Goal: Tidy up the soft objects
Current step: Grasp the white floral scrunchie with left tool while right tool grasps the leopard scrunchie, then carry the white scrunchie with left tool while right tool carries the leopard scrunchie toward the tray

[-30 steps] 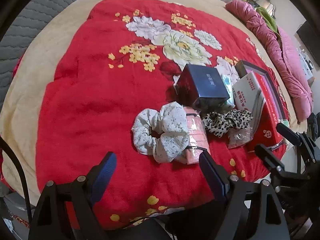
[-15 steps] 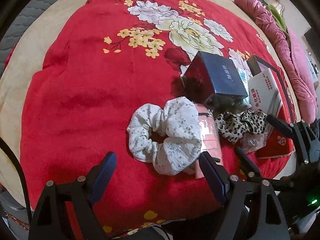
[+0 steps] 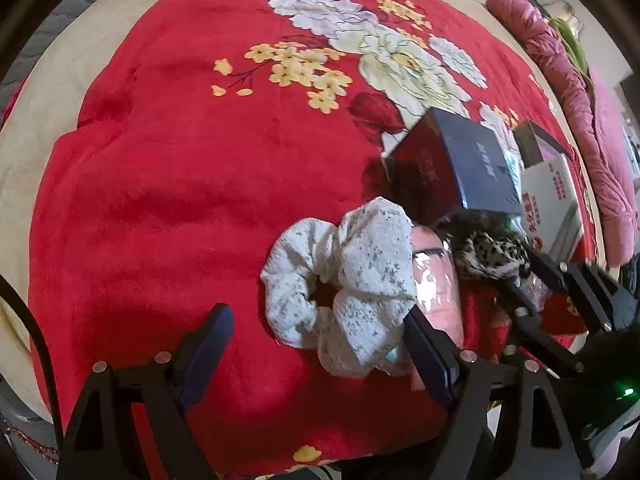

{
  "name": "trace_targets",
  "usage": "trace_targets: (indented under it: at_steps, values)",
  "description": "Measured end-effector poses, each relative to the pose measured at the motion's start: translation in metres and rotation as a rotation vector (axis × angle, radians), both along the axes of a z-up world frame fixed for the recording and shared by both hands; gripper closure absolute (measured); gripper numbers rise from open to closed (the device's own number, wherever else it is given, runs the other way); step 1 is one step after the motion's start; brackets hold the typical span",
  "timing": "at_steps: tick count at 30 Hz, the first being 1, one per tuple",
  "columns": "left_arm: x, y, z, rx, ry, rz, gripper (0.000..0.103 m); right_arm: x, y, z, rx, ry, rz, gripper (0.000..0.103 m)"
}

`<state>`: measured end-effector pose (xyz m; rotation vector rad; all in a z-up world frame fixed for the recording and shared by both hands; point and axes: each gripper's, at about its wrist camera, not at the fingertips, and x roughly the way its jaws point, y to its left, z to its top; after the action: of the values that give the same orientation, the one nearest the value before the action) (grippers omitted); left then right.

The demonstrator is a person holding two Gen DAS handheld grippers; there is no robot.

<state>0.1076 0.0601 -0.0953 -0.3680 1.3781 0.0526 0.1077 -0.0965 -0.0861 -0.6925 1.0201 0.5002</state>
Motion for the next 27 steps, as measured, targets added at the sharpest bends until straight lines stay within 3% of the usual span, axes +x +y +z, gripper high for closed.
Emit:
trace_targets:
  at_steps: [2,4,6,10,11,12,17,27]
  values:
    - [0.002,0.004,-0.002,-0.022,-0.003,0.01,0.02,0.004,-0.006,0.005,0.045,0.027,-0.035,0.088]
    - [0.003,0.007,-0.003,-0.04,-0.008,0.011,0.03,0.008,-0.013,0.013,0.106,0.044,-0.067,0.091]
    - [0.005,0.009,-0.005,-0.059,-0.01,0.016,0.056,0.01,-0.02,0.02,0.156,0.054,-0.1,0.092]
    - [0.008,0.008,-0.008,-0.084,-0.014,0.017,0.071,0.014,-0.034,0.031,0.258,0.1,-0.159,0.092]
    - [0.008,0.009,-0.008,-0.091,-0.015,0.02,0.083,0.013,-0.036,0.032,0.267,0.103,-0.166,0.092]
    - [0.008,0.009,-0.008,-0.096,-0.019,0.024,0.088,0.012,-0.037,0.034,0.272,0.104,-0.171,0.092]
    - [0.007,0.01,-0.004,-0.13,-0.045,0.027,0.093,0.008,-0.042,0.041,0.287,0.103,-0.179,0.092]
    - [0.0,0.004,0.032,-0.086,-0.131,0.017,0.093,0.004,-0.054,0.063,0.392,0.106,-0.212,0.093]
